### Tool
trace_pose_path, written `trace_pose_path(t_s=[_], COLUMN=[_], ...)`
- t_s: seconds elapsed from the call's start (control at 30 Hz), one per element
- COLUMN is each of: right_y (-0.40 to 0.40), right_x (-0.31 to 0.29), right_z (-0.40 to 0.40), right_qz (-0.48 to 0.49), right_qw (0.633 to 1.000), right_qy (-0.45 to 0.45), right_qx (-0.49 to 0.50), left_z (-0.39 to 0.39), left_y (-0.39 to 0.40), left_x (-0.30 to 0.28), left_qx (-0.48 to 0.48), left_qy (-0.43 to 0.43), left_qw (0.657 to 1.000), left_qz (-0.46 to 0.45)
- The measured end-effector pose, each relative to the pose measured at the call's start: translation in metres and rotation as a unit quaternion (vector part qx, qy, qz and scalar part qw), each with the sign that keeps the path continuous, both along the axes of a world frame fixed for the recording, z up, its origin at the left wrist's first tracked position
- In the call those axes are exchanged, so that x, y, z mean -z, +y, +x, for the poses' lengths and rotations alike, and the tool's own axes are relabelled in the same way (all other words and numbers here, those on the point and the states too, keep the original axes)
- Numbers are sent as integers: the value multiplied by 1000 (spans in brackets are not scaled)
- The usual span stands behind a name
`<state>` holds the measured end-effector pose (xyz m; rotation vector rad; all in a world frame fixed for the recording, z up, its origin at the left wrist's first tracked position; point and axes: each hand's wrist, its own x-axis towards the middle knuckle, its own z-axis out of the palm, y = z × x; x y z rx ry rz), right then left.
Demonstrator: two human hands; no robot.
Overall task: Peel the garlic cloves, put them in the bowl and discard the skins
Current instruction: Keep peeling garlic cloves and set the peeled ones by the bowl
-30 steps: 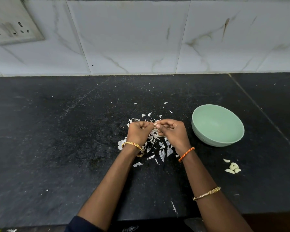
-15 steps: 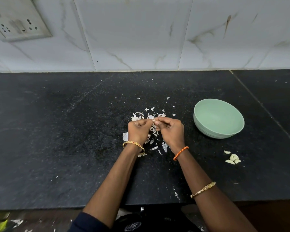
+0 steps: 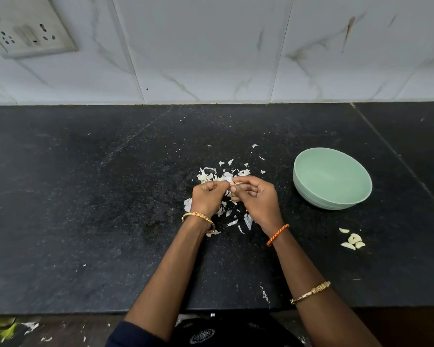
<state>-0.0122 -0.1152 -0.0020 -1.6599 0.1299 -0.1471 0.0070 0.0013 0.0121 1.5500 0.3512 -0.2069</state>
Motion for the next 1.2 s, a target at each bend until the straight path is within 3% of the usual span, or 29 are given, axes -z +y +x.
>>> trace_pose_path(t_s=[0.33,0.7,0.87,1.2], right_y=[-7,-1,-10,-18], right_x=[-4,-9,-16,-24], right_z=[8,20,23,17], right_qz=[75,185,245,275], right_qw=[997,980,966,961], right_qy=[-2,-34,-12,5], right_qx=[-1,66,81,25], left_z=[19,30,34,21], left_y=[-7,-16,-10,-15], left_x=[-9,-14,-18,-14], left_qx=[40,-57,-89,37], left_qy=[57,31,-2,-152], left_qw=[998,995,990,976], left_qz=[9,71,113,150])
